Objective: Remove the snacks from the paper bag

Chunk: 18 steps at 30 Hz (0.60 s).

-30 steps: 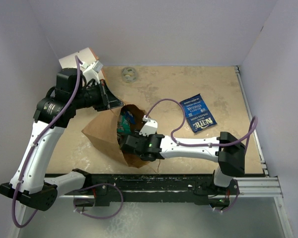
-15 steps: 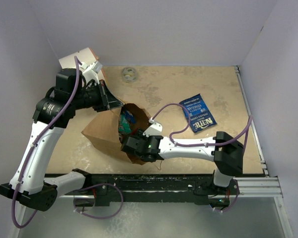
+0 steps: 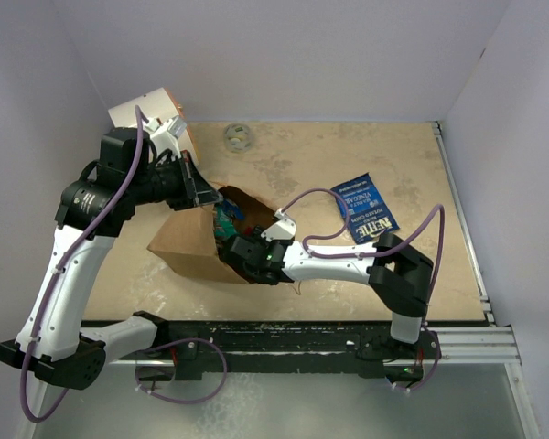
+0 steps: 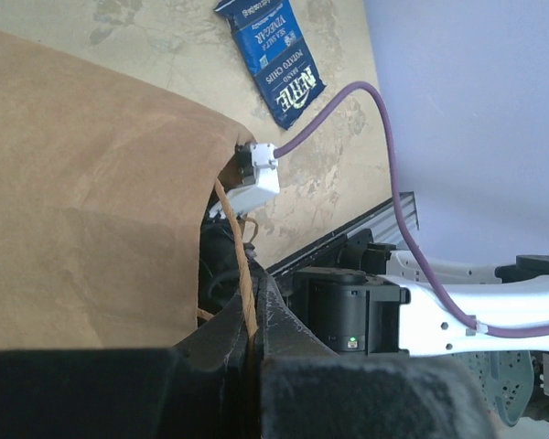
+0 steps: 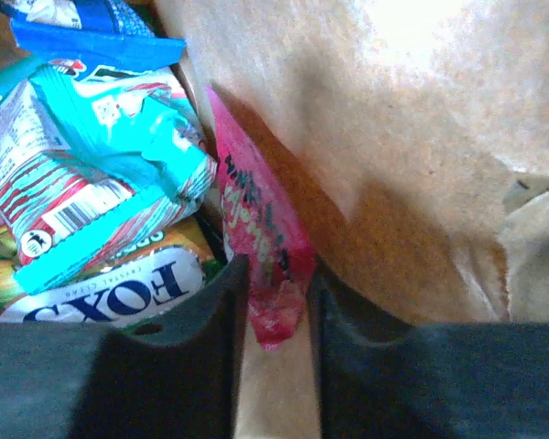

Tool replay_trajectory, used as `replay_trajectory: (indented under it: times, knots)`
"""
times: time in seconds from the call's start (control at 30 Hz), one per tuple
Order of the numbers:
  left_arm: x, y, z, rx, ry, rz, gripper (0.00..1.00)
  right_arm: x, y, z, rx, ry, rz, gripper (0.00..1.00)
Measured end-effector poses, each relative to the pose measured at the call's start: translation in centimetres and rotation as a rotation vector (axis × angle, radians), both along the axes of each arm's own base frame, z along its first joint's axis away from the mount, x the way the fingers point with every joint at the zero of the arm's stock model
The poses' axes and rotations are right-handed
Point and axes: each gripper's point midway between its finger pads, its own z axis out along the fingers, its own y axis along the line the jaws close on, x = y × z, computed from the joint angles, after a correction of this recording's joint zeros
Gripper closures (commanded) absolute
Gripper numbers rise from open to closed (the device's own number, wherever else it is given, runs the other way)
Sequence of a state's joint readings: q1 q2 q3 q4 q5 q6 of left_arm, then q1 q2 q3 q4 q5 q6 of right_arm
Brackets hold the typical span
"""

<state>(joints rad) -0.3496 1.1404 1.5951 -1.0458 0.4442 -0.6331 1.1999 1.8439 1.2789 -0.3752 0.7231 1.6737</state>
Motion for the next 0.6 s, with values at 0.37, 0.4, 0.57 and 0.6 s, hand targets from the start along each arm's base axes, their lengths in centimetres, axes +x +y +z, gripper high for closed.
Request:
replay_trajectory:
  times: [0.37, 0.4, 0.57, 0.6]
  knots:
    - [-0.4, 1.0, -0.5, 0.055, -0.019, 0.016, 1.0, 1.5, 0.6, 2.0, -0.101, -0.091, 0.163, 1.0]
    - [-0.3, 1.1, -0.4, 0.062, -0.027, 0.019, 1.0, 1.5, 0.6, 3.0, -0.113, -0.113, 0.196, 1.0]
    - [0.2, 1.5, -0.4, 0.079, -0.048, 0.036, 1.0, 0.9, 0.3, 9.3, -0.092, -0.253, 0.357, 1.0]
    - [0.3, 1.5, -0.4, 0.083, -0.051, 0.038, 1.0, 0.7, 0.1, 10.7, -0.08, -0.281, 0.387, 1.0]
